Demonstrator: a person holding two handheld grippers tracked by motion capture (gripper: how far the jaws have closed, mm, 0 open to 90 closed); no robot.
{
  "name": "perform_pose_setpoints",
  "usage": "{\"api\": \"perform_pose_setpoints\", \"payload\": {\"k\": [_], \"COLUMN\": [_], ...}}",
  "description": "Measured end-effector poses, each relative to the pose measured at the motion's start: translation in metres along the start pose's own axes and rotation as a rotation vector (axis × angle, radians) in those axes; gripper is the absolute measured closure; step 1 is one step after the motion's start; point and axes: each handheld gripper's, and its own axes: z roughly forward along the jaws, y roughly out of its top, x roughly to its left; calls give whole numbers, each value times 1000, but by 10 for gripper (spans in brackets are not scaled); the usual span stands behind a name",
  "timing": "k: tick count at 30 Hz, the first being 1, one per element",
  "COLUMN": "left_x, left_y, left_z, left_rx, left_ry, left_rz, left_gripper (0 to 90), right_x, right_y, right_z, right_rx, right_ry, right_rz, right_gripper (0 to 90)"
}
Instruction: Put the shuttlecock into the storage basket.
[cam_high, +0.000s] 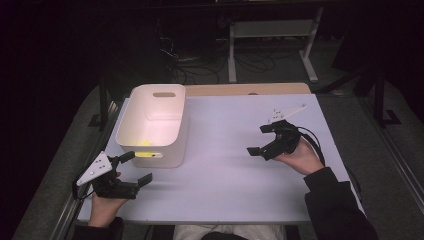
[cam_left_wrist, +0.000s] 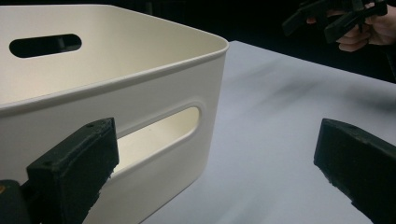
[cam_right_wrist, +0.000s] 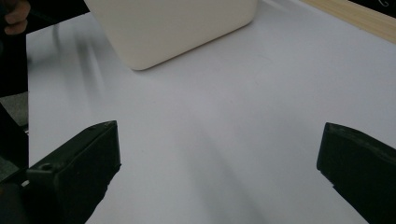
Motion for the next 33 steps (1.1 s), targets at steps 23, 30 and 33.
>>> {"api": "perform_pose_setpoints", "payload": {"k": [23,30,33], "left_x": [0,0,0], "left_y": [0,0,0], "left_z": [-1,-1,-1], "left_rx": [3,0,3], "left_ry": [-2,-1,-1], "left_rz": [2,1,1], "left_gripper": [0,0,0], "right_x": [-8,-9,-9], "right_y": [-44,-58,-65], "right_z": [-21,-31,-35], "right_rx": [-25,-39,-47], "right_ry": [-43,-66,-78], "right_rz": [56,74,79], "right_gripper": [0,0,0]}}
